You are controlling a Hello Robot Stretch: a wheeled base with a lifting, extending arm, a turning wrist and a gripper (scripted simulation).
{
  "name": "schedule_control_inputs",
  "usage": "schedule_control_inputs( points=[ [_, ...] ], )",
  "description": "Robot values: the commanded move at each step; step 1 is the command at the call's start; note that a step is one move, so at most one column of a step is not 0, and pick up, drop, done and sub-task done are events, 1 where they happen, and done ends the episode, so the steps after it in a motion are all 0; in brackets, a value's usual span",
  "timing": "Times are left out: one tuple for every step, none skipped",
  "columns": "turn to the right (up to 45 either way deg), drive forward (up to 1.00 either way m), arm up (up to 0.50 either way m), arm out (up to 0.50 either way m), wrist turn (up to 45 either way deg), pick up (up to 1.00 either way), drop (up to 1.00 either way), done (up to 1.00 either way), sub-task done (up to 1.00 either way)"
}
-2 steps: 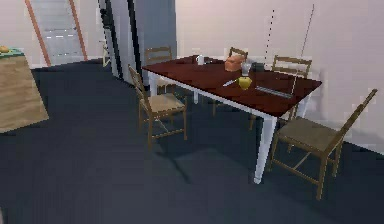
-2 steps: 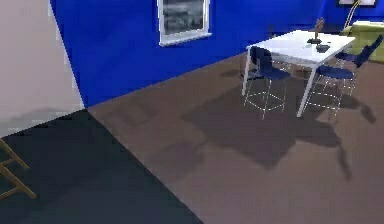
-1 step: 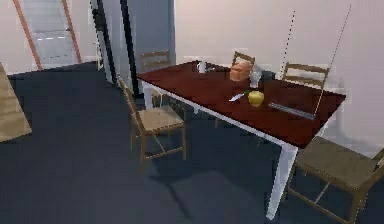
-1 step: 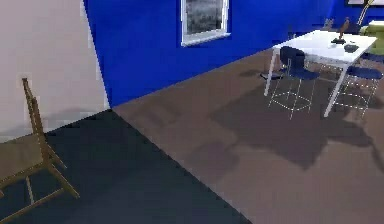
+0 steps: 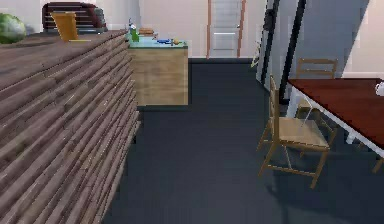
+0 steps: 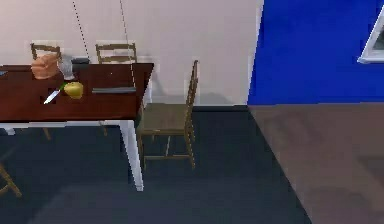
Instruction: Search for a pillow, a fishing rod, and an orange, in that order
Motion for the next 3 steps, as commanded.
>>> schedule_control_inputs(
  points=[
    [0.0, 1.00, 0.00, 0.00, 0.0, 0.00, 0.00, 0.00, 0.00],
    [0.0, 1.00, 0.00, 0.00, 0.0, 0.00, 0.00, 0.00, 0.00],
    [-12.0, 0.00, 0.00, 0.00, 0.0, 0.00, 0.00, 0.00, 0.00]
  ],
)
